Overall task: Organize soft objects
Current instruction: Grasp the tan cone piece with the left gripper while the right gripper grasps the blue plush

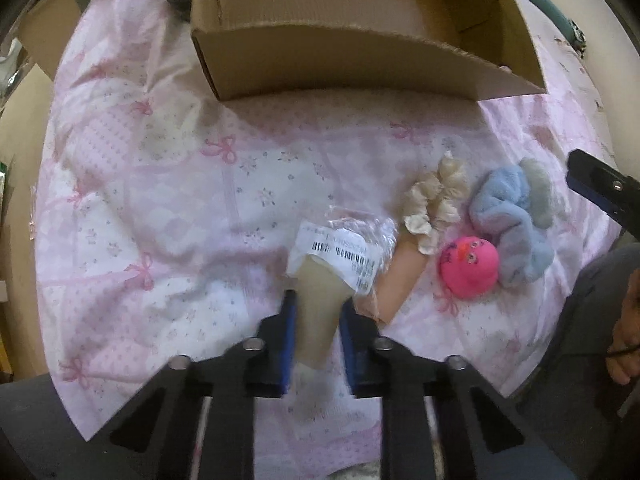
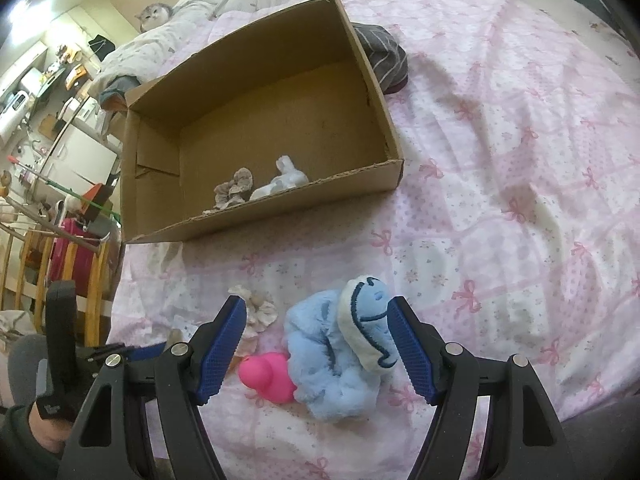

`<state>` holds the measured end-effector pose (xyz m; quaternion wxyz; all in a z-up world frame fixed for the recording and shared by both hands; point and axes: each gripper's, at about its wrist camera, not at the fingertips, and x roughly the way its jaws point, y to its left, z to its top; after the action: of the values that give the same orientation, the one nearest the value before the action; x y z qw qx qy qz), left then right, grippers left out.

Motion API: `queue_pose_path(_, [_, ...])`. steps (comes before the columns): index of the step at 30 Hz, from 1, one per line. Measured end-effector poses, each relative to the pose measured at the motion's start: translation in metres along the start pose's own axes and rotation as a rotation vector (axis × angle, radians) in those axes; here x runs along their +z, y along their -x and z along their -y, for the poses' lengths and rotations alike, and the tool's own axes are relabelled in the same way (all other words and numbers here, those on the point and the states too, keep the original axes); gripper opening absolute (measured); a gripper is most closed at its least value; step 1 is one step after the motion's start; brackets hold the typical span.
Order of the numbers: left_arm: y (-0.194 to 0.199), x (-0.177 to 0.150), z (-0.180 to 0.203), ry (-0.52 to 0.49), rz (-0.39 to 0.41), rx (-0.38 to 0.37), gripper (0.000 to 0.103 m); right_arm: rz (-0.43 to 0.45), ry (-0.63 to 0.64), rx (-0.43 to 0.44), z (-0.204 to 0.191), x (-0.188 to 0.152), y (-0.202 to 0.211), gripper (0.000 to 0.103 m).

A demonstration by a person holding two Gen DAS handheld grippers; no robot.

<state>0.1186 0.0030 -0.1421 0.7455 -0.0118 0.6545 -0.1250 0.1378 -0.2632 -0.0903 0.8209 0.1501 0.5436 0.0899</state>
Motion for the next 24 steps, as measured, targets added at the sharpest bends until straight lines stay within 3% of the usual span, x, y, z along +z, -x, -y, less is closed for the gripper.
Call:
queue_pose_path(6, [0.032,-0.008,-0.020,0.094,0.103,-0.020,0.015,0.005,-0.016,0.009,0.005,0.000,0.003,0.077])
queue_pose_path(9, [0.044,-0.006,-0.031,0.146,0.165,0.004,0.015,0.004,-0.031,0.013,0.008,0.001,0.003,0.077])
queue_pose_path(16, [0.041,0.003,-0.049,0.212,0.169,0.044,0.015,-0.069,-0.094,-0.037,0.021,-0.002,-0.014,0.081])
queue_pose_path(19, [0.039,0.005,-0.044,0.196,0.171,0.050,0.015,-0.165,-0.042,-0.089,0.013,-0.008,-0.036,0.082])
queue_pose_path(24, [0.037,0.005,-0.037,0.171,0.175,0.056,0.015,-0.230,0.121,-0.169,-0.013,-0.016,-0.061,0.082])
